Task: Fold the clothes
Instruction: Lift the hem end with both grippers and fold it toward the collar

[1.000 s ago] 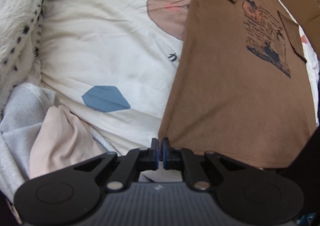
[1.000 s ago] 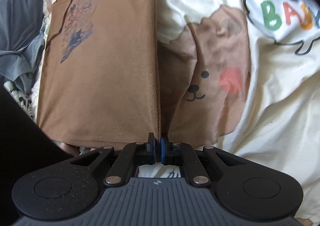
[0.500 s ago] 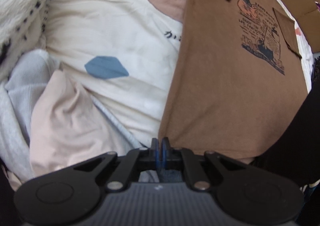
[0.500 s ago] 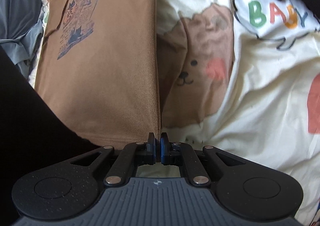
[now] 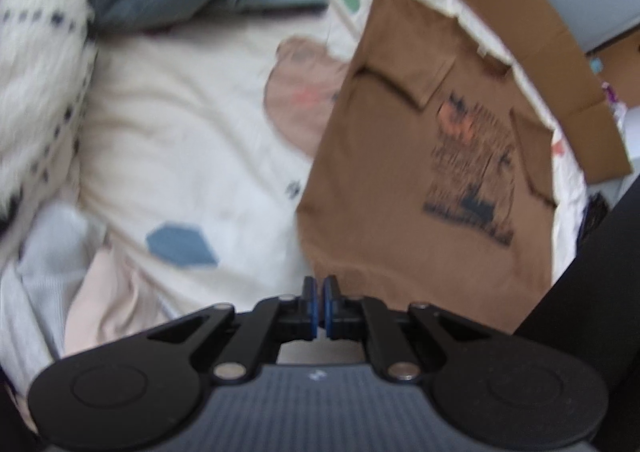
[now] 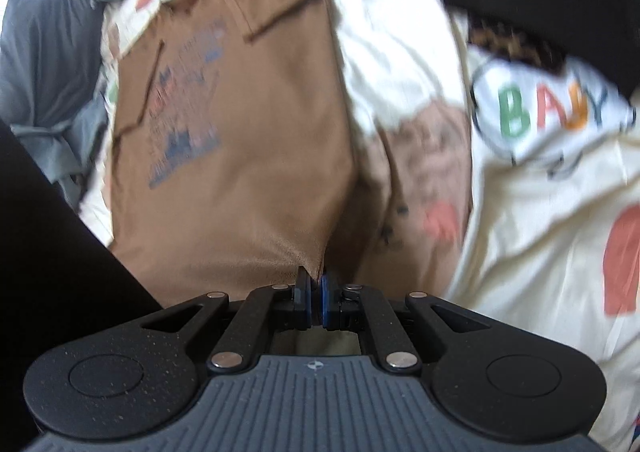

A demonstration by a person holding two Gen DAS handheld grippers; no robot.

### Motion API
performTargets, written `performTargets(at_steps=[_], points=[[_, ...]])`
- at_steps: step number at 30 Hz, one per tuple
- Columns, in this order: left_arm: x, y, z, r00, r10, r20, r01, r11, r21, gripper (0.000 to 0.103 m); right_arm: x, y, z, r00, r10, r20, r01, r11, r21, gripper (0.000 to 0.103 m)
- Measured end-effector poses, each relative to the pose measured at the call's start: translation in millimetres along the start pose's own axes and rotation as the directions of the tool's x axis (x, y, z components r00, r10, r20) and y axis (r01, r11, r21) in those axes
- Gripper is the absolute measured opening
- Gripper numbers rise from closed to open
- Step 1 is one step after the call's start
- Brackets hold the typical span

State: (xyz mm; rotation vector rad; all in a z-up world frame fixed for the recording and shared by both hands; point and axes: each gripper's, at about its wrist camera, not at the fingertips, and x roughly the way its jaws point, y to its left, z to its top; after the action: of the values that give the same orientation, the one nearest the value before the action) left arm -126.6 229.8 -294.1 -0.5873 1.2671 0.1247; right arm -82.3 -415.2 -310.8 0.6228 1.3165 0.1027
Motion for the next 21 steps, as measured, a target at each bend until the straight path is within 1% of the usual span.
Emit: performTargets(at_steps=[4,7,11,14,18,21], points=[[-18,-18,23,0.997,-0.034,0.071,0.033,0.999,0.013,0.003,-16,12,25,0.997,0.023,0.072,-0.022,1.000,-0.014,0.002],[-29,-28,40,0.990,-0.060,0.125,0.058,0.998,0.016,0.003,-29,23,43,0.991,0.042,0.125,-0.039,0.999,-0.027,0.002],[-40,-39,59,0.981,-0.083,0.175,0.078,0.996,0.032,0.003,-45,39,63,0.981,0.071,0.183,-0.064,0.997,-0.047,0.002],[-47,-48,73,0.973,-0.095,0.211,0.086,0.995,0.048,0.003,-52,48,76,0.977,0.059,0.203,-0.048,0.997,-0.062,0.002],[-53,-60,88,0.962,-0.108,0.252,0.096,0.994,0.059,0.003,-60,57,93,0.969,0.079,0.236,-0.060,0.994,-0.087,0.002],[-51,-67,104,0.959,-0.106,0.262,0.097,0.994,0.048,0.003,-64,60,106,0.960,0.098,0.262,-0.077,0.993,-0.091,0.002]])
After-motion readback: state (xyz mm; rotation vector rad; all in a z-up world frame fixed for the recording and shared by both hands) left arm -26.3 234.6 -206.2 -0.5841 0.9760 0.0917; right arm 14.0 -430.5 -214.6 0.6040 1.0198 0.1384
